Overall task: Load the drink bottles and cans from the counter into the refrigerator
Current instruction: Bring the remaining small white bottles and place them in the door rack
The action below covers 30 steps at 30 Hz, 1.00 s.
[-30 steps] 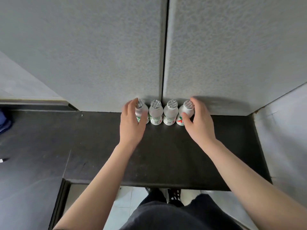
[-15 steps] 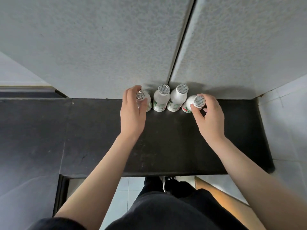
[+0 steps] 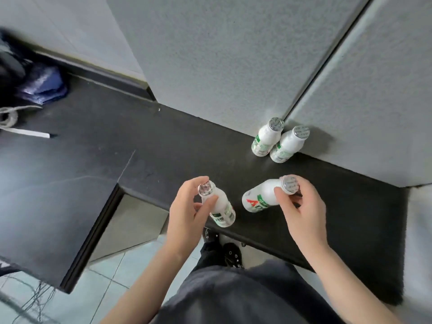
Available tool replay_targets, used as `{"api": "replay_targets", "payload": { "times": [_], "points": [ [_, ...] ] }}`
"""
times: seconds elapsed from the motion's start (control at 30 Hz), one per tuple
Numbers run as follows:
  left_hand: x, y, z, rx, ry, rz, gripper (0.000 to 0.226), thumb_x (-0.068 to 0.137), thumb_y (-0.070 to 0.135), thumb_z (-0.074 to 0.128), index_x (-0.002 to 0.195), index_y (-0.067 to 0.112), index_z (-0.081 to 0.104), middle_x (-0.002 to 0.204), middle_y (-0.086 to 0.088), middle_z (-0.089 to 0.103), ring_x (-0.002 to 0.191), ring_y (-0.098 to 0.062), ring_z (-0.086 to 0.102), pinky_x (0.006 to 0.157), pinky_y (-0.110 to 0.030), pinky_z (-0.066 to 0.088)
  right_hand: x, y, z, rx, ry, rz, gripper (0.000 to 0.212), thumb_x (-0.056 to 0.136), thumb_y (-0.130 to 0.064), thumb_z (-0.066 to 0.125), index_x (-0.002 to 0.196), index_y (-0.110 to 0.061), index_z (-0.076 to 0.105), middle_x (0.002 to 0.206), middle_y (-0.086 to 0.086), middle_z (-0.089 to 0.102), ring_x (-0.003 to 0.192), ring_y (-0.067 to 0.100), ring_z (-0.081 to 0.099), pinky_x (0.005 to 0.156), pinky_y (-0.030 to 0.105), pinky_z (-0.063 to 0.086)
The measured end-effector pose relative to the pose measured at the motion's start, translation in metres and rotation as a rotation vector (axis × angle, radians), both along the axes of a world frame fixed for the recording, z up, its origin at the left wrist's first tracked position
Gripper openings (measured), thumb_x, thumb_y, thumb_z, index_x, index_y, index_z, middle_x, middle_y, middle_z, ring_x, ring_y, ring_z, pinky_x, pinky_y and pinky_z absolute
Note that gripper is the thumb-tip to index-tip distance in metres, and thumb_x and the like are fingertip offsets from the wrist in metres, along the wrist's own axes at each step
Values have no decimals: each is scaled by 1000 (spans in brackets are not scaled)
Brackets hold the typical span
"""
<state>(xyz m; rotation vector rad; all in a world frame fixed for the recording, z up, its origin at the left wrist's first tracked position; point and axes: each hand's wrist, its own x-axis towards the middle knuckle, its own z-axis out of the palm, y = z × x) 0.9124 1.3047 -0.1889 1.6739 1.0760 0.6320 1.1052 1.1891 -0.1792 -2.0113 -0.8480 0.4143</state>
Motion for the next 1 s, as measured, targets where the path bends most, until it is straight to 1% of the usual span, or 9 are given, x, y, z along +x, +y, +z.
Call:
{"api": "replay_targets", "payload": {
  "times": [0.07, 0.17, 0.3, 0.37, 0.53, 0.67, 0.83, 0.93, 1.0],
  "points": [
    [-9, -21, -1, -16, 39, 46, 31, 83, 39, 58, 106, 57, 48, 105, 21, 58, 88, -8, 62, 71, -34, 56, -9, 3, 0, -1, 3, 165, 34, 80, -51, 53, 107, -30, 54, 97, -27, 56, 97, -10, 57, 74, 5, 46],
    [-24, -52, 1, -5, 71, 145, 29, 82, 45, 57, 108, 57, 48, 105, 23, 57, 92, -6, 60, 73, -30, 55, -22, 8, -5, 38, 8, 375, 24, 84, -49, 56, 103, -36, 53, 97, -30, 56, 95, -6, 57, 75, 7, 46],
    [-50, -91, 3, 2, 94, 315, 28, 84, 43, 56, 108, 55, 48, 108, 24, 55, 101, -3, 57, 74, -26, 55, -44, 17, -9, 81, 22, 580, 30, 84, -47, 58, 102, -23, 59, 95, -25, 55, 90, -6, 54, 78, 6, 42],
    [-63, -108, 3, -26, 119, 388, 26, 84, 44, 56, 108, 52, 49, 108, 24, 56, 101, -4, 57, 76, -29, 55, -55, 19, -9, 81, 33, 675, 31, 84, -47, 58, 101, -21, 60, 94, -25, 55, 90, -8, 53, 77, 4, 39],
    [-87, -136, 4, -45, 156, 446, 26, 86, 35, 60, 110, 38, 53, 107, 21, 56, 101, -8, 57, 79, -38, 53, -79, 16, -13, 30, 63, 851, 38, 82, -51, 57, 99, -17, 62, 92, -15, 58, 87, 2, 56, 74, 12, 43],
    [-104, -156, 6, -50, 150, 475, 26, 85, 42, 54, 111, 41, 50, 108, 25, 54, 104, -4, 55, 82, -30, 53, -101, 7, -11, 3, 2, 923, 41, 82, -52, 55, 97, -14, 61, 88, -9, 58, 82, 4, 53, 73, 5, 38],
    [-137, -188, 9, -41, 124, 539, 26, 86, 42, 56, 111, 43, 48, 109, 24, 54, 104, -3, 56, 81, -17, 49, -146, -4, -10, -44, -2, 1027, 30, 82, -52, 63, 95, -26, 58, 88, -18, 56, 84, 7, 56, 74, 26, 45],
    [-174, -217, 11, -41, 83, 671, 25, 87, 39, 58, 110, 44, 49, 109, 24, 55, 105, -3, 56, 81, -13, 47, -192, -10, -5, -11, -8, 1133, 32, 81, -59, 59, 95, -30, 56, 88, -19, 58, 87, -1, 55, 74, 12, 41],
    [-205, -243, 10, -39, 60, 785, 28, 88, 32, 62, 110, 46, 50, 110, 23, 56, 105, -2, 57, 82, -15, 49, -228, -17, -1, 3, -16, 1217, 34, 79, -61, 54, 96, -31, 56, 89, -19, 58, 88, -4, 54, 72, 10, 40]
  ]
}}
